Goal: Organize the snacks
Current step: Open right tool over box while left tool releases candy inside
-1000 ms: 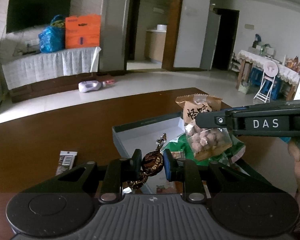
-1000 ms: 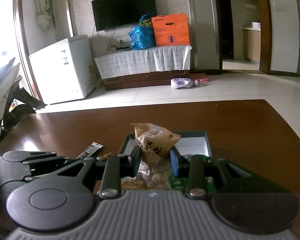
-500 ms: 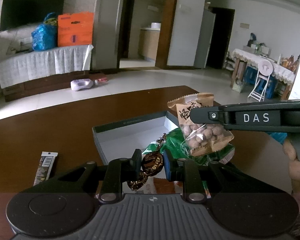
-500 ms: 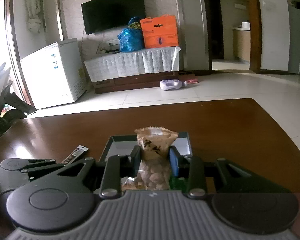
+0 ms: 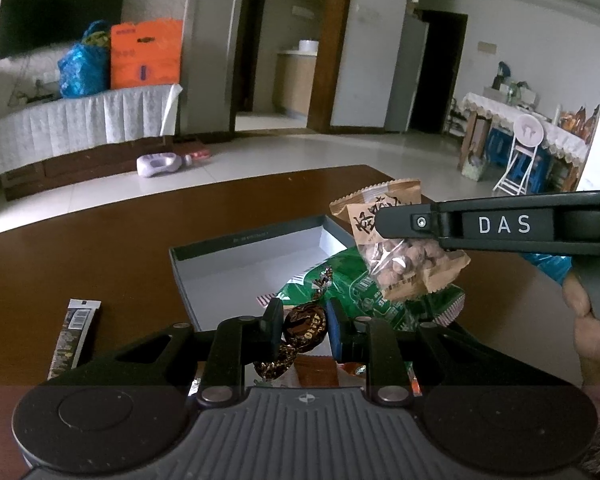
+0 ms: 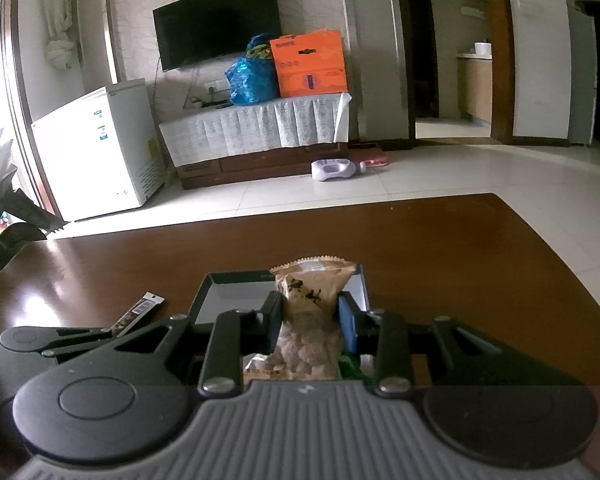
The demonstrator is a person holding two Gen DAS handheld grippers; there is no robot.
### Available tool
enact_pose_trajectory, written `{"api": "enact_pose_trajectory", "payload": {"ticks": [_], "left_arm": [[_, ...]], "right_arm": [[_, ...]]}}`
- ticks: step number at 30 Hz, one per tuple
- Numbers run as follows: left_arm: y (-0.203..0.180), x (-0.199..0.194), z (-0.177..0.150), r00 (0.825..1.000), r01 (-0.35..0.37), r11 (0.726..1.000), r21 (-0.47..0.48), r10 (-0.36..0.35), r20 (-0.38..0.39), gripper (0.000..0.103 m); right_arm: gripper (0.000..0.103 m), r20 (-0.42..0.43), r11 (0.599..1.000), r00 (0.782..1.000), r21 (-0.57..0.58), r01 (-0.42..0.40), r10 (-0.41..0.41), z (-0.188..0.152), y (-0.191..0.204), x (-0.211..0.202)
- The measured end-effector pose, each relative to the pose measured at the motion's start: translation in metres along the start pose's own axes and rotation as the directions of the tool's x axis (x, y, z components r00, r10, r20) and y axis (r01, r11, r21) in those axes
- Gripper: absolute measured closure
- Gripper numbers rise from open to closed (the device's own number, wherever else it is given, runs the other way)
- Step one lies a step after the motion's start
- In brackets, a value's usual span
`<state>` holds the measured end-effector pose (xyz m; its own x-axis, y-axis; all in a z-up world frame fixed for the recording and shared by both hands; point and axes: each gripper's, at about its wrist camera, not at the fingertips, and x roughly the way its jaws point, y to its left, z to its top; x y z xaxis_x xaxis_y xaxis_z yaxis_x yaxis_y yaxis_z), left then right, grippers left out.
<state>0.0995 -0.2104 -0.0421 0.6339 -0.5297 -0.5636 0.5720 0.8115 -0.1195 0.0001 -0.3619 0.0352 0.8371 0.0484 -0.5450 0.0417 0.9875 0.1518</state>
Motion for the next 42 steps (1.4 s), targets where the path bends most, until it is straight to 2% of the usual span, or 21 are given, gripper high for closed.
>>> {"api": "enact_pose_trajectory", "payload": {"ticks": [20, 36, 42], "left_arm": [[-0.008, 0.014, -0.003, 0.999, 0.015, 1.000, 0.007, -0.014, -0.031, 0.079], [-0.011, 0.017, -0.007, 0.999, 0.016, 1.000, 0.011, -0.016, -0.044, 0.079], [-0.008, 0.019, -0.008, 0.998, 0.012, 1.000, 0.004, -0.012, -0.062, 0.078]], "right_arm": [[0.072, 0.006, 1.000, 1.000, 0.011, 0.026, -0.026, -0.003, 0.008, 0.012], [0.072, 0.057, 0.999, 0.998, 0.027, 0.023, -0.025, -0.003, 0.009, 0.005], [0.072, 0.026, 1.000, 1.000, 0.029, 0.012, -0.013, -0.004, 0.010, 0.014]]}}
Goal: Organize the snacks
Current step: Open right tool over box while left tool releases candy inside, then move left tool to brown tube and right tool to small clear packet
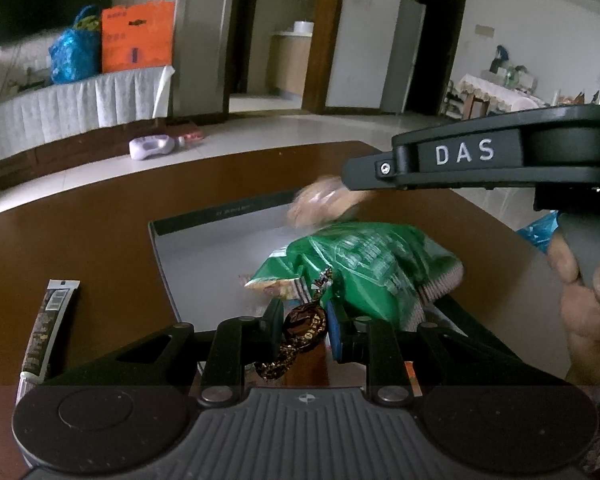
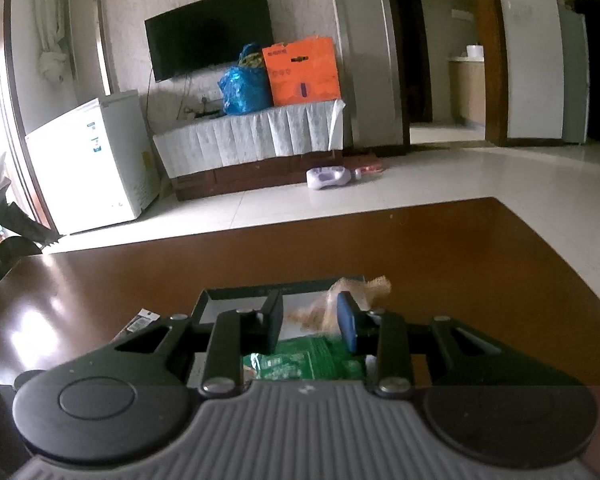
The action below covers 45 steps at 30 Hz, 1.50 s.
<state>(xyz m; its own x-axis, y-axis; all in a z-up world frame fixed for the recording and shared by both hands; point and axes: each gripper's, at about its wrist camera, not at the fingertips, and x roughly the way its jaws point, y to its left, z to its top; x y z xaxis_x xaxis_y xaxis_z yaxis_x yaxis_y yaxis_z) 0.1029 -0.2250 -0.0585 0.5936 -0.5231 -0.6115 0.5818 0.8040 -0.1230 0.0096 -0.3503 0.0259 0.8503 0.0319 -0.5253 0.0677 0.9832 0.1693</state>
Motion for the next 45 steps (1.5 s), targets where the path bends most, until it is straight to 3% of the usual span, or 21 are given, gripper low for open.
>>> {"api": "enact_pose_trajectory", "payload": {"ticks": [1, 3, 10, 14, 18, 21, 23, 26, 45], "left_arm": [[0.000, 0.000, 0.000, 1.000, -0.003, 1.000, -0.003, 0.003, 0.002, 0.074], [0.000, 0.000, 0.000, 1.000, -0.010, 1.000, -0.006, 0.010, 0.013, 0.056], [-0.001, -0.001, -0.001, 1.000, -0.013, 1.000, 0.005, 0.013, 0.027, 0.040], [0.001, -0.006, -0.001, 0.999, -0.023, 0.999, 0.023, 0.022, 0.045, 0.022], [0.004, -0.014, -0.001, 0.998, -0.013, 1.000, 0.027, 0.011, 0.060, 0.019], [0.007, -0.017, -0.001, 0.998, -0.012, 0.999, 0.032, 0.010, 0.065, 0.018], [0.011, -0.017, -0.003, 0.998, -0.021, 0.999, 0.025, 0.019, 0.062, 0.018], [0.016, -0.022, -0.002, 0.997, -0.027, 1.000, 0.007, 0.026, 0.069, 0.018], [0.049, -0.048, -0.006, 0.992, -0.093, 0.996, -0.005, 0.093, 0.085, 0.018]], "right_arm": [[0.072, 0.002, 1.000, 1.000, 0.001, 0.000, 0.000, 0.000, -0.001, 0.000], [0.072, 0.004, 1.000, 1.000, 0.011, -0.001, 0.001, 0.000, -0.003, -0.002], [0.072, 0.004, 1.000, 1.000, 0.011, 0.001, -0.001, 0.002, -0.006, -0.002], [0.072, 0.010, 1.000, 1.000, 0.003, 0.006, -0.006, 0.002, -0.006, -0.003], [0.071, 0.014, 1.000, 1.000, 0.001, 0.006, -0.006, 0.003, -0.003, -0.005], [0.065, 0.012, 1.000, 1.000, 0.002, 0.002, -0.002, 0.002, -0.002, -0.005], [0.053, 0.015, 1.000, 1.000, -0.003, 0.003, -0.003, 0.003, 0.002, -0.005], [0.045, 0.021, 1.000, 1.000, 0.001, -0.001, 0.001, 0.005, 0.003, -0.006], [0.041, 0.023, 0.999, 0.999, -0.030, -0.045, 0.046, 0.011, 0.041, -0.003]]}}
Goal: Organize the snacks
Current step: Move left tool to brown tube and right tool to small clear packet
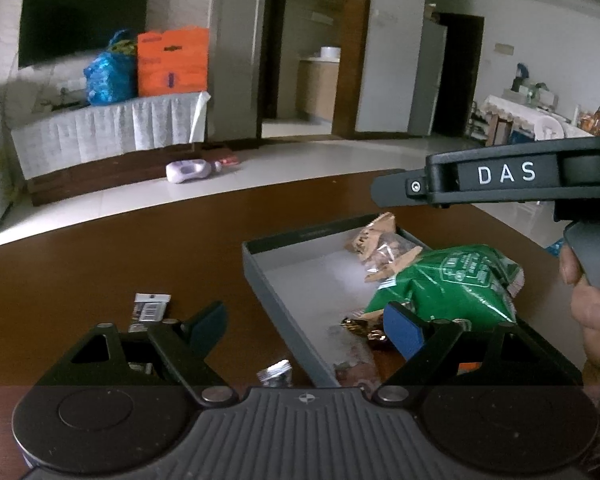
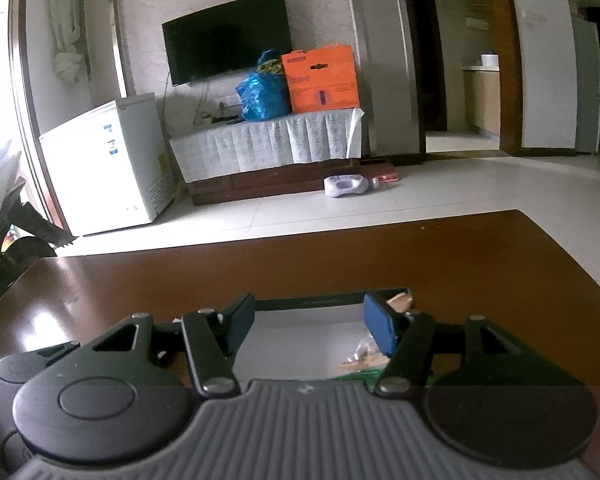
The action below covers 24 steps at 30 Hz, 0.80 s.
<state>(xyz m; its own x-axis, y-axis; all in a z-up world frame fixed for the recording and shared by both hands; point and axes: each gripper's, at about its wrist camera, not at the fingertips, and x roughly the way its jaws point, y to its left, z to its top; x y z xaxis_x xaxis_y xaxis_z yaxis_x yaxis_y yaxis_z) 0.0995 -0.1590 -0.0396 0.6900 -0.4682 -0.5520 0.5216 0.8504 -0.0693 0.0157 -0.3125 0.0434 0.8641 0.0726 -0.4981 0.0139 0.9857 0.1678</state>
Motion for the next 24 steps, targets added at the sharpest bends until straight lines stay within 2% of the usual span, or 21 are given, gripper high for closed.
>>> {"api": "enact_pose_trajectory", "payload": {"ticks": [11, 24], "left_arm": [[0.024, -0.014, -0.007, 0.999, -0.035, 0.999, -0.003, 0.035, -0.011, 0.018], [0.038, -0.018, -0.027, 0.996, -0.048, 0.998, 0.035, 0.051, -0.070, 0.018]], "right_arm": [[0.041, -0.022, 0.998, 0.999, -0.032, -0.046, 0.045, 0.001, 0.034, 0.008], [0.041, -0.037, 0.996, 0.996, -0.038, -0.077, 0.076, 0.002, 0.056, 0.019]]}}
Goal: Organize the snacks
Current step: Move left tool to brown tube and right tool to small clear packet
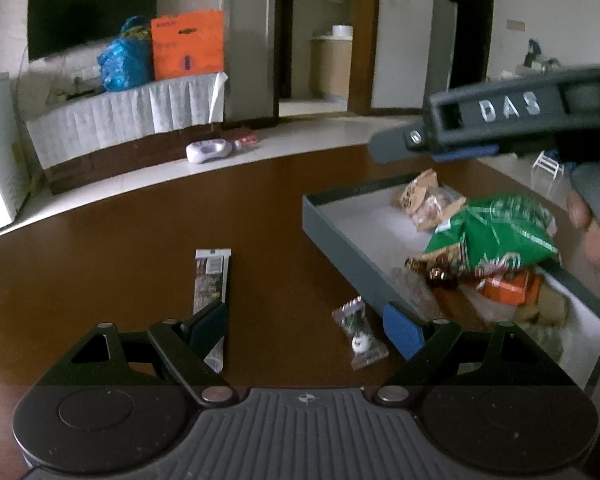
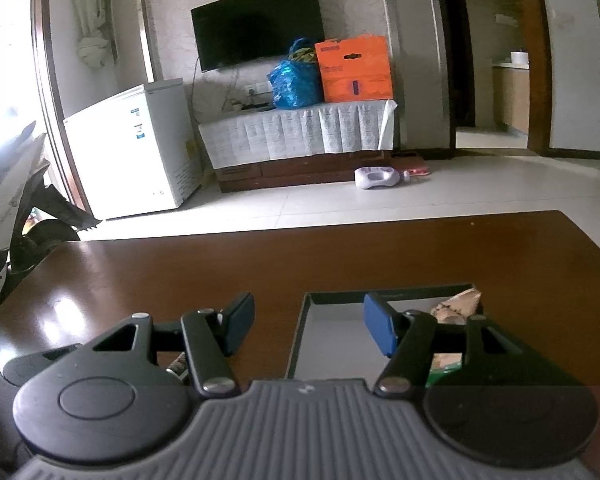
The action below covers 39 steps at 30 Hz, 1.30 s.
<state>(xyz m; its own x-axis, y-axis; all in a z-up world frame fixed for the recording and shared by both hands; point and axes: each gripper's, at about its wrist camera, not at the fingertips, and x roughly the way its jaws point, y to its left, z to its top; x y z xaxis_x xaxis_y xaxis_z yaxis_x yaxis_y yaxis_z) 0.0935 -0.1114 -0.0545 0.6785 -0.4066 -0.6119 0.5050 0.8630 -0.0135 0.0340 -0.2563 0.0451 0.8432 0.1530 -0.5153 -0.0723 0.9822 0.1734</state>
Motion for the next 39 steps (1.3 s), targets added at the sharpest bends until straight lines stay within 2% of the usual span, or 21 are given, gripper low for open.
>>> {"api": "enact_pose_trajectory", "payload": {"ticks": [13, 20, 34, 39], "left_arm": [[-0.021, 0.021, -0.005, 1.000, -0.008, 0.998, 0.070, 0.010, -0.028, 0.023], [-0.028, 0.034, -0.004, 0.998, -0.033, 0.998, 0.058, 0.036, -0.046, 0.025], [0.025, 0.025, 0.008, 0.991, -0.132, 0.990, -0.043, 0.131, -0.026, 0.024], [0.032, 0.032, 0.008, 0.988, -0.151, 0.988, -0.016, 0.151, -0.044, 0.025]], "right_arm": [[0.041, -0.027, 0.999, 0.999, -0.013, -0.037, 0.037, -0.003, 0.009, 0.014], [0.041, -0.029, 0.999, 0.998, -0.010, -0.053, 0.052, -0.003, 0.003, 0.014], [0.041, -0.047, 0.993, 0.992, 0.006, -0.120, 0.120, -0.010, 0.002, 0.019], [0.041, -0.080, 0.988, 0.986, -0.052, -0.148, 0.144, -0.017, 0.009, 0.019]]}}
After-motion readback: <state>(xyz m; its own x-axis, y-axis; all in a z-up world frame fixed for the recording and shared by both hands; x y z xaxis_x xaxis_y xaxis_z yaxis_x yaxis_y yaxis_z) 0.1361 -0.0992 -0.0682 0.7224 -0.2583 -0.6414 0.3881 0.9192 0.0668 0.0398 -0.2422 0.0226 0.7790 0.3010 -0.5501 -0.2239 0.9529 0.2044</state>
